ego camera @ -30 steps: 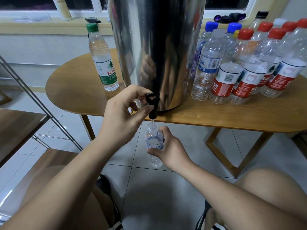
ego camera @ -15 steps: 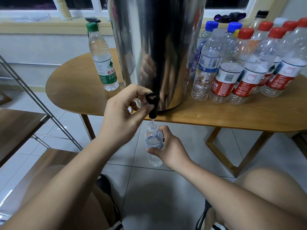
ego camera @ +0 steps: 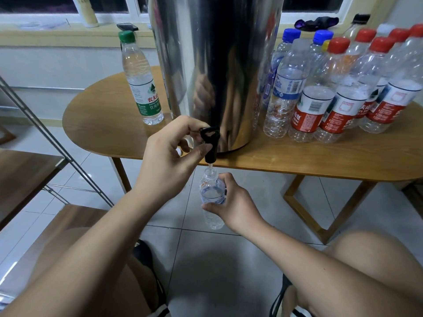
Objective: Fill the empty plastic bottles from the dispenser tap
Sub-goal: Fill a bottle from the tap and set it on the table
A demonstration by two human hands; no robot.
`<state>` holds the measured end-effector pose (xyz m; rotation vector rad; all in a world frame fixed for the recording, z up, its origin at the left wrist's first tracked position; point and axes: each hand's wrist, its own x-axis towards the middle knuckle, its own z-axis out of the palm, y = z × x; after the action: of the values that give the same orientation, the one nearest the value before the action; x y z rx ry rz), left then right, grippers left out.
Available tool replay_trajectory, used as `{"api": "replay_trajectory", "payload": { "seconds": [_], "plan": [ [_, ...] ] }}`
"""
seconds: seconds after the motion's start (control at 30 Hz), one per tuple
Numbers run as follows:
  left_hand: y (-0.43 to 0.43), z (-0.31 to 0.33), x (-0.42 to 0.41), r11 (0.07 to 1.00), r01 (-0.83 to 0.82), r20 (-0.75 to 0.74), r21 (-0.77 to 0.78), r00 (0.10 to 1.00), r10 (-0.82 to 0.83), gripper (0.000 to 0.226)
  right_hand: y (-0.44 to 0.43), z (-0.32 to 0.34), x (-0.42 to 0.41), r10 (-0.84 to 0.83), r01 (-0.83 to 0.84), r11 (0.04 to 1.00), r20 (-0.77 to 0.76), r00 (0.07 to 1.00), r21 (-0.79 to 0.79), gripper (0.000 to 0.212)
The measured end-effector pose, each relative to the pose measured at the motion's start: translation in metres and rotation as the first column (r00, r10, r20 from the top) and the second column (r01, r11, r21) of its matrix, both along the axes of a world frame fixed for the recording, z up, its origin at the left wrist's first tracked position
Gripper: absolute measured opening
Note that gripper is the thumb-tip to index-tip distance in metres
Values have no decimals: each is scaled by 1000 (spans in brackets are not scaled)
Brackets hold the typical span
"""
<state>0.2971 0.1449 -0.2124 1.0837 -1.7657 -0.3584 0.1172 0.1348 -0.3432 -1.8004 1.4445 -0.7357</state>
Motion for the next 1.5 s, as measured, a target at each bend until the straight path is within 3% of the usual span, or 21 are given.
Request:
{"api": "replay_trajectory", "payload": {
  "seconds": [1.5],
  "plan": [
    [0,-1,0,1000,14,-27,8,1000,-14,24,0,0,1,-8,8,1000,-11,1000,-2,71]
  ]
}}
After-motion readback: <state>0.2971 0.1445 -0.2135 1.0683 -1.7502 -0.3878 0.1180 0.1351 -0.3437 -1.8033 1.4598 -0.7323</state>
